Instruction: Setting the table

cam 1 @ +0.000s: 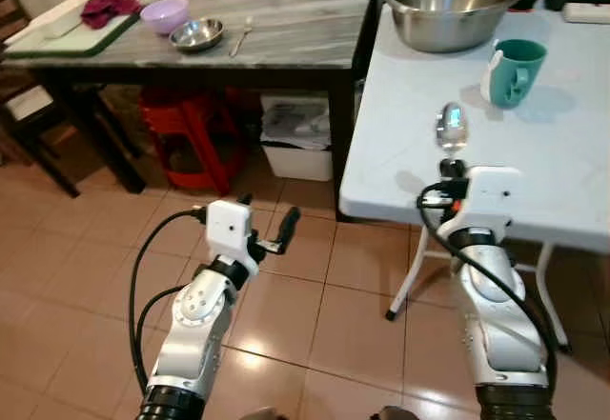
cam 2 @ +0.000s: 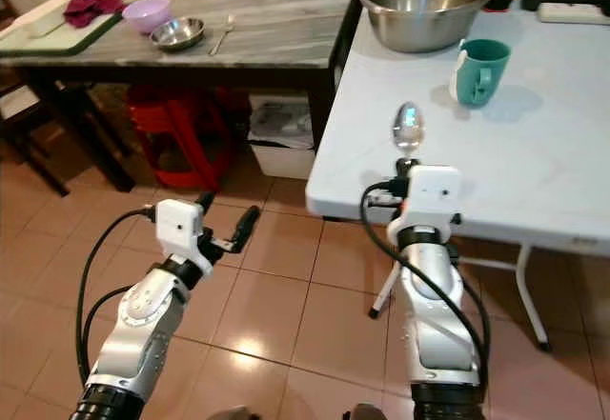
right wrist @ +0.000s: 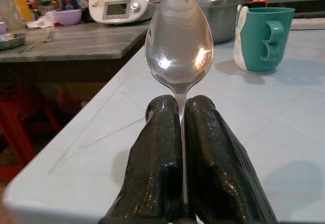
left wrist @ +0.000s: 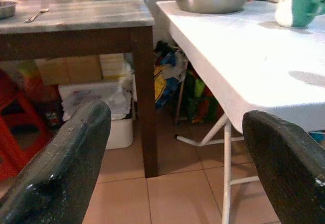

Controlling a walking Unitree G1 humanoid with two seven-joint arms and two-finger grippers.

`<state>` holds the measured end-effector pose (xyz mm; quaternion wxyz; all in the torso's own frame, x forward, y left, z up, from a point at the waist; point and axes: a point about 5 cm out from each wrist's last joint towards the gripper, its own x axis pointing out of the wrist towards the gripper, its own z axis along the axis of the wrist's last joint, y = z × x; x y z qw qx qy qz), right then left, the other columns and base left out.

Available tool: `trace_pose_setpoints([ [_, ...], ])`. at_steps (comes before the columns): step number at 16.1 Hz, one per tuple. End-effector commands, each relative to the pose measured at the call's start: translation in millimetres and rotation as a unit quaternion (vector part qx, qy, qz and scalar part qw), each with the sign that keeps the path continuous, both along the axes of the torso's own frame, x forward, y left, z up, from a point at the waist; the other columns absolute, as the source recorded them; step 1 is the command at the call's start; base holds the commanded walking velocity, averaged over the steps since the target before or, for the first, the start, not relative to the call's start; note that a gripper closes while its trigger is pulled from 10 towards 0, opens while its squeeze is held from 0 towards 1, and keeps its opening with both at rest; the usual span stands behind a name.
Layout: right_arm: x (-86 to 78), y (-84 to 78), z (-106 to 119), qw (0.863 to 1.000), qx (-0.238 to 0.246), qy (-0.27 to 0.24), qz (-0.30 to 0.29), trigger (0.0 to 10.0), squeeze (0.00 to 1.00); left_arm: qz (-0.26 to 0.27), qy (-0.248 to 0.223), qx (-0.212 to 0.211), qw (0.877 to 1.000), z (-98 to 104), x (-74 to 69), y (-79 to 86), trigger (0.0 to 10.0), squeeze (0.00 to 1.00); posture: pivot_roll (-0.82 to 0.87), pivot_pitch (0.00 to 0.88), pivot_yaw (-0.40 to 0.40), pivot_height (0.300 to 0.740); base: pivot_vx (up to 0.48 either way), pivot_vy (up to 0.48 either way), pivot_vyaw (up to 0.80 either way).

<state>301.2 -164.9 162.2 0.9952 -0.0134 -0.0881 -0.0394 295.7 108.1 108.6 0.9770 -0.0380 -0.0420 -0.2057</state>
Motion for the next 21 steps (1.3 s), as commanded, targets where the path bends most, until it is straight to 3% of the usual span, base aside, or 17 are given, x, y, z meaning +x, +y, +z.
trace_pose_setpoints([
  [1,0.4,10.5,4.3,1.000,0.009,-0.011,0.014,10.0,0.00,0.015,0.002,0.012,1.000,-2.0,-0.8,11.7,10.0,0.00,-0.15,0.102,0.110,0.740,0.000,0.469,0.00],
  [8,1.8,10.2,2.9,1.000,0.017,-0.006,0.014,10.0,0.00,0.011,0.004,0.011,1.000,-3.3,-2.2,7.2,10.0,0.00,-0.14,0.105,0.108,0.740,0.000,0.467,-0.28],
  [14,2.2,8.8,1.8,1.000,0.011,-0.005,0.012,10.0,0.00,-0.010,-0.005,-0.011,1.000,0.7,-5.9,5.2,10.0,0.00,-0.14,0.105,0.106,0.740,0.088,0.000,0.00],
  [21,3.1,11.5,1.2,1.000,0.003,-0.006,0.014,10.0,0.00,-0.015,-0.006,-0.007,1.000,-0.5,-7.8,4.5,10.0,0.00,-0.14,0.100,0.104,0.740,0.442,0.000,0.00],
])
